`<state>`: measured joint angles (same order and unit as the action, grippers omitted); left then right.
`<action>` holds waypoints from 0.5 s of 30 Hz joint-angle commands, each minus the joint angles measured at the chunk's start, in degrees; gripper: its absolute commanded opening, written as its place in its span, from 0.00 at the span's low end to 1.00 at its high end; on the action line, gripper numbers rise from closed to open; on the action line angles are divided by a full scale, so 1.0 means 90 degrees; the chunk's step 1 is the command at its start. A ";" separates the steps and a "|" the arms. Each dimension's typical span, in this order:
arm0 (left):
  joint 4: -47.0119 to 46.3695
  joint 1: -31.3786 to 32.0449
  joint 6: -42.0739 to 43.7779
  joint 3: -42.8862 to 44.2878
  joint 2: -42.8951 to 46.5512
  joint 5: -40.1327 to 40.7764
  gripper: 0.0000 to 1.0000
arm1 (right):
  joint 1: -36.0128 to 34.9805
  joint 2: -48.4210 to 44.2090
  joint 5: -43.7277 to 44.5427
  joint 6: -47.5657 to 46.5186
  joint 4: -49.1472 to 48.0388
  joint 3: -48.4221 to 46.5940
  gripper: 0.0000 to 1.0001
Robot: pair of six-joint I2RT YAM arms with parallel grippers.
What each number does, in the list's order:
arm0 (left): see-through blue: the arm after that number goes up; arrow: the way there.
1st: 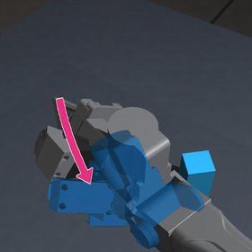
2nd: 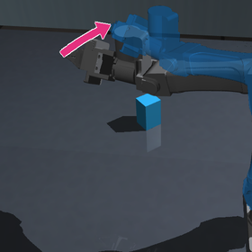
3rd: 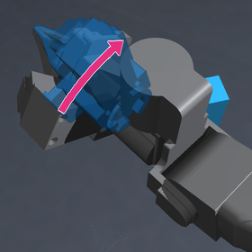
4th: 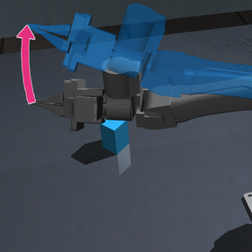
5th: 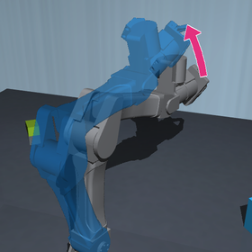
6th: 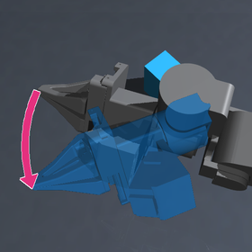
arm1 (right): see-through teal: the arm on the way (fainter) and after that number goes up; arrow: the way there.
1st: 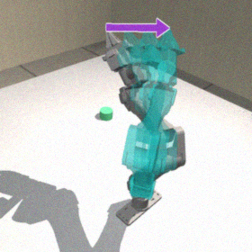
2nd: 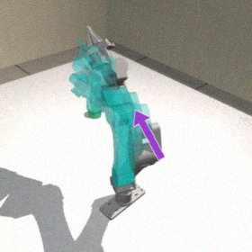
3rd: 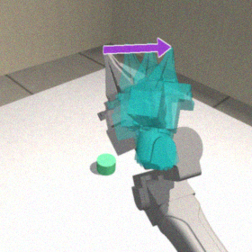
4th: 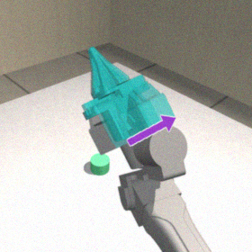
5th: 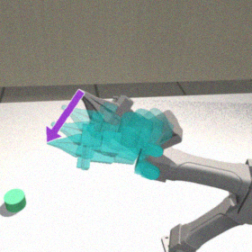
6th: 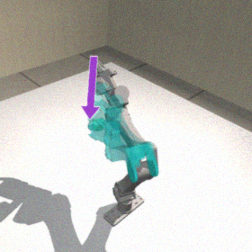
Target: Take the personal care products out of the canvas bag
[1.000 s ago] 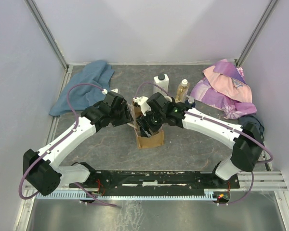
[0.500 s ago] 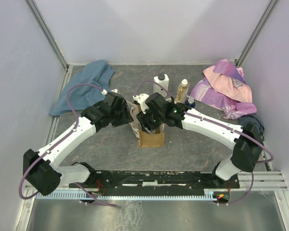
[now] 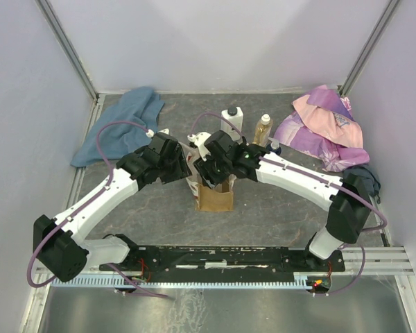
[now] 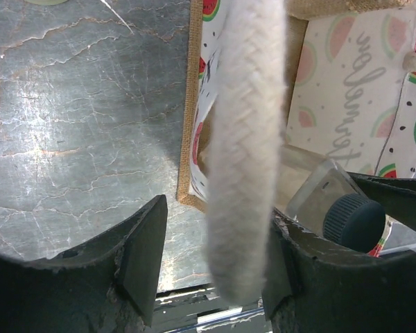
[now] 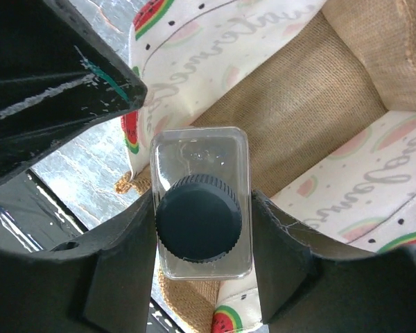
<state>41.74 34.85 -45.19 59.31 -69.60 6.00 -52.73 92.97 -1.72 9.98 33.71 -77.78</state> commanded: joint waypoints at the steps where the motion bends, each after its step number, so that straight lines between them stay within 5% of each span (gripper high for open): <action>1: -0.0008 0.0024 -0.0164 0.0141 0.0149 0.0165 0.59 | 0.0029 -0.0016 0.0434 -0.0129 0.0520 -0.0558 0.29; 15: -0.0017 0.0024 -0.0184 0.0044 0.0208 0.0161 0.60 | 0.0029 -0.0490 0.0679 0.0161 0.1496 -0.1969 0.31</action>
<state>41.76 34.89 -45.19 59.31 -69.32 6.04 -52.71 93.58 2.79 10.50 49.12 -89.62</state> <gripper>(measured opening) 0.600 0.571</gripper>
